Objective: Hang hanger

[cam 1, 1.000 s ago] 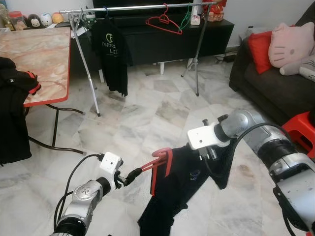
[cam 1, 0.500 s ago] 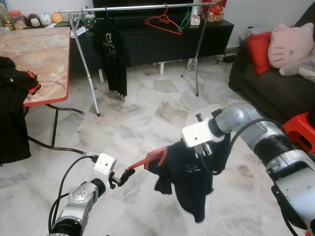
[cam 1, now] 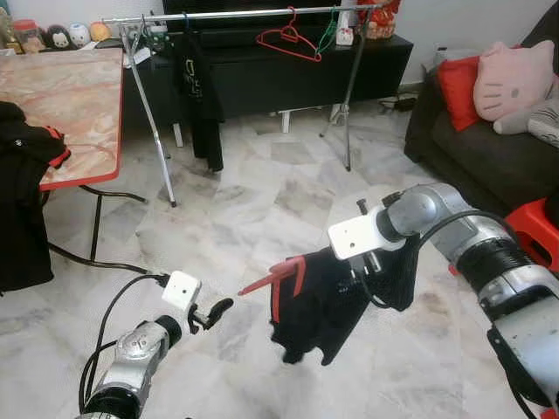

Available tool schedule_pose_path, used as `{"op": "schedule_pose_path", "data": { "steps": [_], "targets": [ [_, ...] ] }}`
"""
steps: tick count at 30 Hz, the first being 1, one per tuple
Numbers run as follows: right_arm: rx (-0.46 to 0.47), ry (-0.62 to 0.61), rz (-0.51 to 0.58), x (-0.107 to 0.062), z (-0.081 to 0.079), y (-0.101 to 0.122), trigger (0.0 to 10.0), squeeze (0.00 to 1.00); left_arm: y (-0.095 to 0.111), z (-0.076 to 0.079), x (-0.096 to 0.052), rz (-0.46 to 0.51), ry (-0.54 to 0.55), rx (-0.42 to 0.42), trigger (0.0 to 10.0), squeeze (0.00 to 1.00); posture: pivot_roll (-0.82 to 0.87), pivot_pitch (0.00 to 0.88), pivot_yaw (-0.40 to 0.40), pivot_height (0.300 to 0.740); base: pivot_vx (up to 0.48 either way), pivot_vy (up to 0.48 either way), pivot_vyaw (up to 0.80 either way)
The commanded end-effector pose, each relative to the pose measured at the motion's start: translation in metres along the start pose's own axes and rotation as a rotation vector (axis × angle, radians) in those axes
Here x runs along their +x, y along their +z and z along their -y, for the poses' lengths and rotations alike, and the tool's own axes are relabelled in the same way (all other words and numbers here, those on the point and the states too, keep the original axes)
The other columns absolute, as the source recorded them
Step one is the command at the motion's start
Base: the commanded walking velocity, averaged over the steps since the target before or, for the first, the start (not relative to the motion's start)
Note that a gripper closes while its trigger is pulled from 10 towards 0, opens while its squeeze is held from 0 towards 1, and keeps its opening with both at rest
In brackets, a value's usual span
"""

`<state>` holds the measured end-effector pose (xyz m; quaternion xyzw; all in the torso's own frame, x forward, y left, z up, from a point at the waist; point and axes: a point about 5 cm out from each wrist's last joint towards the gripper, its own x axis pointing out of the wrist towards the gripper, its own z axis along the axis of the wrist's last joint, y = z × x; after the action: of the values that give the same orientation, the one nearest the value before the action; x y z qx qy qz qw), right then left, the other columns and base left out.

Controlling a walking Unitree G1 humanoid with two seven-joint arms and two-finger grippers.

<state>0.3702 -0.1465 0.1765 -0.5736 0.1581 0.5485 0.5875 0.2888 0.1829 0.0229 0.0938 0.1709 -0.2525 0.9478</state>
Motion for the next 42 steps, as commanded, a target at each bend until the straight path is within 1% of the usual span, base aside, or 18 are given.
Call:
{"op": "schedule_pose_path", "data": {
  "steps": [1,2,4,5,6,8,11,12,13,15,16,18,23,27,30,32,39,42],
  "targets": [
    [0.005,-0.098,0.074,-0.011,0.018,0.012,0.0,0.00,-0.009,0.008,0.000,-0.053,-0.057,0.014,10.0,0.00,0.00,0.000,-0.090,0.740,0.000,0.000,0.00],
    [0.002,-0.131,0.092,-0.015,0.024,0.016,0.0,0.00,-0.009,0.009,0.002,-0.057,-0.067,0.005,10.0,0.00,0.00,0.000,-0.090,0.740,0.000,0.000,0.00],
    [0.000,-0.141,0.093,-0.016,0.025,0.017,0.0,0.00,-0.009,0.010,0.002,-0.057,-0.068,0.002,10.0,0.00,0.00,0.000,-0.090,0.740,0.000,0.000,0.00],
    [0.003,-0.171,0.102,-0.019,0.030,0.019,0.0,0.00,-0.009,0.011,0.003,-0.055,-0.072,-0.010,10.0,0.00,-0.01,0.000,-0.086,0.740,0.000,0.000,0.00],
    [0.008,-0.194,0.135,-0.023,0.035,0.023,0.0,0.00,-0.009,0.012,0.005,-0.053,-0.071,-0.031,10.0,0.00,-0.01,0.000,-0.086,0.740,0.000,0.000,0.00],
    [0.023,-0.213,0.176,-0.025,0.038,0.028,0.0,0.00,-0.010,0.013,0.006,-0.050,-0.069,-0.070,10.0,0.00,-0.01,0.000,-0.086,0.740,0.000,0.000,0.00],
    [0.021,-0.205,0.207,-0.024,0.037,0.033,0.0,0.00,-0.012,0.014,0.006,-0.054,-0.058,-0.089,10.0,0.00,-0.01,0.000,-0.087,0.740,0.000,0.000,0.00],
    [0.014,-0.188,0.241,-0.024,0.035,0.037,0.0,0.00,-0.013,0.013,0.007,-0.055,-0.036,-0.108,10.0,0.00,-0.01,0.000,-0.087,0.740,0.000,0.000,0.00],
    [0.014,-0.188,0.241,-0.024,0.035,0.037,0.0,0.00,-0.013,0.013,0.007,-0.055,-0.036,-0.108,10.0,0.00,-0.01,0.000,-0.087,0.740,0.000,0.000,0.00],
    [0.009,-0.178,0.284,-0.027,0.034,0.042,0.0,0.00,-0.012,0.013,0.009,-0.054,-0.017,-0.113,10.0,0.00,-0.02,0.000,-0.087,0.740,0.000,0.000,0.00],
    [0.009,-0.178,0.284,-0.027,0.034,0.042,0.0,0.00,-0.012,0.013,0.009,-0.054,-0.017,-0.113,10.0,0.00,-0.02,0.000,-0.087,0.740,0.000,0.000,0.00],
    [0.004,-0.179,0.306,-0.031,0.035,0.044,0.0,0.00,-0.011,0.012,0.011,-0.050,0.016,-0.104,10.0,0.00,-0.02,0.000,-0.087,0.740,0.000,0.000,0.00],
    [-0.003,-0.173,0.330,-0.038,0.035,0.047,0.0,0.00,-0.006,0.008,0.015,-0.027,0.086,-0.127,10.0,0.00,-0.03,0.000,-0.091,0.740,0.000,0.000,0.00],
    [-0.010,-0.162,0.348,-0.043,0.032,0.050,0.0,0.00,-0.003,0.002,0.015,-0.006,0.163,-0.141,10.0,0.00,-0.04,0.000,-0.093,0.740,0.000,0.000,0.00],
    [-0.012,-0.161,0.355,-0.045,0.032,0.051,0.0,0.00,-0.002,0.001,0.015,-0.001,0.183,-0.143,10.0,0.00,-0.04,0.000,-0.093,0.740,0.000,0.000,0.00],
    [-0.014,-0.159,0.366,-0.047,0.031,0.053,0.0,0.00,0.000,0.000,0.016,0.024,0.200,-0.164,10.0,0.00,-0.04,0.000,-0.095,0.740,0.000,0.000,0.00],
    [-0.016,-0.159,0.380,-0.051,0.032,0.056,0.0,0.00,0.006,-0.001,0.018,0.065,0.207,-0.197,10.0,0.00,-0.05,0.000,-0.101,0.740,0.000,0.000,0.00],
    [-0.012,-0.162,0.403,-0.054,0.032,0.059,0.0,0.00,0.010,0.004,0.021,0.090,0.157,-0.225,10.0,0.00,-0.05,0.000,-0.101,0.740,0.000,0.000,0.00]
  ]
}}
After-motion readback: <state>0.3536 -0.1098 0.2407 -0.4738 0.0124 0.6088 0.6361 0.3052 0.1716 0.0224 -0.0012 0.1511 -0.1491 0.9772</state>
